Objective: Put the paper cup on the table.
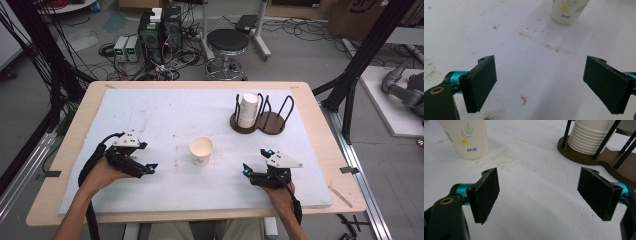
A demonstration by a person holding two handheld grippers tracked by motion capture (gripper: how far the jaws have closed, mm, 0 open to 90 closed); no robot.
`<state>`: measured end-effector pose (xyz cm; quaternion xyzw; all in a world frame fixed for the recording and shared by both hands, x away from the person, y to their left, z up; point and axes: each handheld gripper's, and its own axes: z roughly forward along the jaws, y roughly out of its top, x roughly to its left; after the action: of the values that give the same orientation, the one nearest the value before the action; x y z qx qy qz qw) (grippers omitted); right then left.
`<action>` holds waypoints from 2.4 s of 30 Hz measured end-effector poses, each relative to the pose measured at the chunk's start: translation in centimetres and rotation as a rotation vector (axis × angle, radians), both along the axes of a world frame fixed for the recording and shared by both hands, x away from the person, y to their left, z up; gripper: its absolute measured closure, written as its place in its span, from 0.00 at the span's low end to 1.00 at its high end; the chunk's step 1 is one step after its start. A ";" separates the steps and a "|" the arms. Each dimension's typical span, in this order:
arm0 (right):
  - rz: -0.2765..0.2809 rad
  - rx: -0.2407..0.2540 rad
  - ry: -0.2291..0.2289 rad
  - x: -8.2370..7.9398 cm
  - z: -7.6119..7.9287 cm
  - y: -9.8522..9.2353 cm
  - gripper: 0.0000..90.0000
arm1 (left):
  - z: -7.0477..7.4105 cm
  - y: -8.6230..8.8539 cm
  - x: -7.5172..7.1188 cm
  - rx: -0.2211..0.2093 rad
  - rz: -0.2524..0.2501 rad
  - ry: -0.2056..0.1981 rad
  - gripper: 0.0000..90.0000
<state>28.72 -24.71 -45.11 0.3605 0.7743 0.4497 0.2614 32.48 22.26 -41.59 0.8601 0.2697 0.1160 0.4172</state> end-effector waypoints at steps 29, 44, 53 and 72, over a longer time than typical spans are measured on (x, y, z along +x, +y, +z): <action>-0.004 0.011 -0.003 0.0 0.0 -0.1 0.20 | -3.2 3.1 -3.0 -0.201 0.234 -0.145 0.13; -0.005 0.007 -0.009 0.0 0.0 -0.1 0.20 | -3.8 4.0 -3.6 -0.219 0.284 -0.183 0.13; -0.008 0.013 -0.007 -0.1 0.0 -0.1 0.20 | -4.0 4.0 -3.7 -0.238 0.303 -0.204 0.13; -0.009 0.027 -0.020 -0.2 0.0 -0.3 0.20 | -4.4 4.3 -4.1 -0.298 0.312 -0.248 0.13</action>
<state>28.52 -24.98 -45.12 0.3630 0.7637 0.4626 0.2665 28.41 26.53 -45.94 0.7161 0.3600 0.2425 0.5465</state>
